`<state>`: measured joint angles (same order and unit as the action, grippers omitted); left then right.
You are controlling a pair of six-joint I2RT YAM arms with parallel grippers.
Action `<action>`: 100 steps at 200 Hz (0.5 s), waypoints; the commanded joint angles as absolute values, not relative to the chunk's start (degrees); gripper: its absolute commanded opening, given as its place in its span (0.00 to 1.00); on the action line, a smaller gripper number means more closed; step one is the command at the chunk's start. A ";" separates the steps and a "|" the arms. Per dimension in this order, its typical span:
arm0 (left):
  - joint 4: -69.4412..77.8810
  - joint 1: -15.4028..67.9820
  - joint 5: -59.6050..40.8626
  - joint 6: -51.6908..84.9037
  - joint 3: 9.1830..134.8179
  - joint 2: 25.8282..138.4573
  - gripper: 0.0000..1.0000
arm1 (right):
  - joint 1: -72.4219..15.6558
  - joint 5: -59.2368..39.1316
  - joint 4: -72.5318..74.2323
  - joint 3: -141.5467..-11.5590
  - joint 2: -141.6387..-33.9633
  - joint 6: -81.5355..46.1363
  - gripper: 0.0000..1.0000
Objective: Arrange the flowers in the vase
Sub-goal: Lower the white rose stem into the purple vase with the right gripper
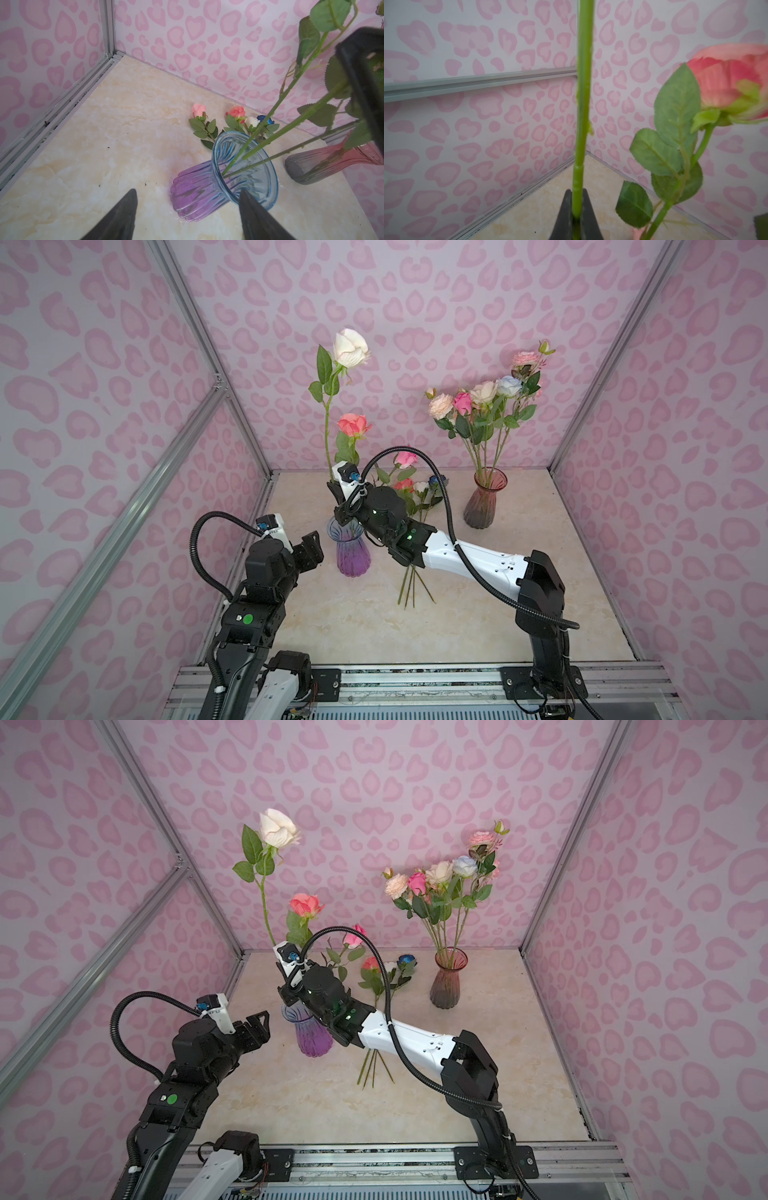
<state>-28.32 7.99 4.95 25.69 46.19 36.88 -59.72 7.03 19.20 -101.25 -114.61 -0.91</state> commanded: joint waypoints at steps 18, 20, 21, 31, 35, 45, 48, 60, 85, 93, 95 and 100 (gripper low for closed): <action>-27.81 7.90 5.63 25.75 46.58 36.92 0.78 | -60.38 6.96 19.77 -97.43 -115.71 -2.38 0.00; -27.80 7.84 5.63 25.75 46.52 36.91 0.78 | -60.42 6.95 19.73 -97.20 -115.68 -2.42 0.00; -27.83 7.79 5.58 25.75 46.51 36.91 0.78 | -60.49 6.99 19.71 -96.94 -115.67 -2.44 0.00; -27.82 7.77 5.54 25.75 46.54 36.97 0.78 | -60.50 7.00 19.15 -95.55 -115.51 -3.48 0.01; -27.78 7.80 5.54 25.75 46.51 36.92 0.78 | -60.47 6.90 18.76 -95.20 -115.49 -3.95 0.01; -27.69 7.82 5.47 25.75 46.53 37.00 0.78 | -60.60 6.33 17.45 -94.76 -115.57 -4.56 0.02; -27.73 7.82 5.51 25.75 46.61 37.00 0.78 | -60.75 6.41 17.02 -94.63 -115.57 -4.50 0.02; -27.77 7.78 5.28 25.76 46.63 37.17 0.78 | -61.46 7.32 15.75 -94.40 -115.72 -3.75 0.04; -27.79 7.80 5.10 25.84 46.66 37.09 0.78 | -61.94 9.66 14.89 -93.44 -115.62 -4.80 0.09; -27.74 7.75 5.10 25.84 46.58 37.00 0.78 | -61.81 10.37 16.60 -92.07 -115.00 -5.32 0.12; -27.70 7.74 5.10 25.84 46.54 37.00 0.78 | -61.84 10.61 16.87 -91.84 -114.86 -5.42 0.13; -27.64 7.80 5.10 25.83 46.58 36.93 0.78 | -61.79 11.01 17.03 -91.60 -114.66 -5.89 0.16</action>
